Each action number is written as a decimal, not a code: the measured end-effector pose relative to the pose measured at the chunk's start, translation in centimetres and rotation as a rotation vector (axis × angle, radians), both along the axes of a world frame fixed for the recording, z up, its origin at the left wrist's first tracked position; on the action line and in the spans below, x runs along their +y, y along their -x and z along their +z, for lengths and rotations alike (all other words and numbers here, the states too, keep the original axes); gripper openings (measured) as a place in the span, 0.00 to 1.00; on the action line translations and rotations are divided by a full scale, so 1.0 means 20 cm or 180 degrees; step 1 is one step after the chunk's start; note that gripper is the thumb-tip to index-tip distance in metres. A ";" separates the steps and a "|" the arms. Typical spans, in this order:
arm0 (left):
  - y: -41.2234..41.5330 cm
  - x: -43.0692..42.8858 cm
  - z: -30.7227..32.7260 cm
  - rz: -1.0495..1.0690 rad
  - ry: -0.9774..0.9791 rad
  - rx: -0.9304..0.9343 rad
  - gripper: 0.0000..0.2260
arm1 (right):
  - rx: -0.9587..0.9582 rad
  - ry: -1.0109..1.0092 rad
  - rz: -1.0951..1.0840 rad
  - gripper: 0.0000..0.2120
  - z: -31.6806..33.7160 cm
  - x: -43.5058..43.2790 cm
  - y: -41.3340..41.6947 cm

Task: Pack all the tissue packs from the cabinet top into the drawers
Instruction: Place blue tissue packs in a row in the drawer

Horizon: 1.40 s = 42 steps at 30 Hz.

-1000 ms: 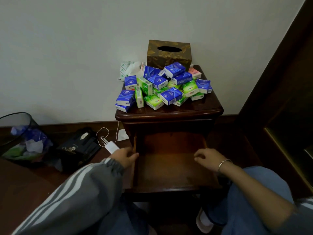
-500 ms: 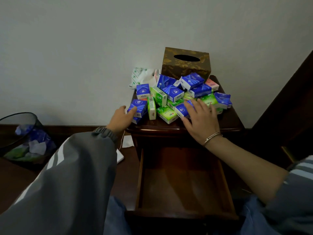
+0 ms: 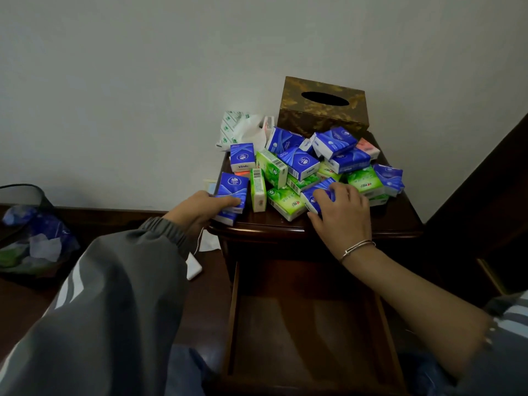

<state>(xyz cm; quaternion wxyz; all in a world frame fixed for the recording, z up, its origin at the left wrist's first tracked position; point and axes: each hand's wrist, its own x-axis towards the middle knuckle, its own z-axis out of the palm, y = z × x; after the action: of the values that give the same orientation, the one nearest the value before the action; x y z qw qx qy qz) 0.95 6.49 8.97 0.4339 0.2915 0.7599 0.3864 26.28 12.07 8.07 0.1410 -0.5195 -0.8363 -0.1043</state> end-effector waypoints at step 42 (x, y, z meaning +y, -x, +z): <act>-0.06 -0.05 -0.07 0.0297 -0.0404 -0.0358 0.22 | -0.2073 0.1475 0.0369 0.48 0.54 0.51 0.42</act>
<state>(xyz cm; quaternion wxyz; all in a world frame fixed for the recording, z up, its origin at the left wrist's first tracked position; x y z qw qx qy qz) 2.11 5.43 7.65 0.4381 0.2605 0.7210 0.4694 17.86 22.25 18.88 -0.2465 -0.4293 -0.8665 -0.0641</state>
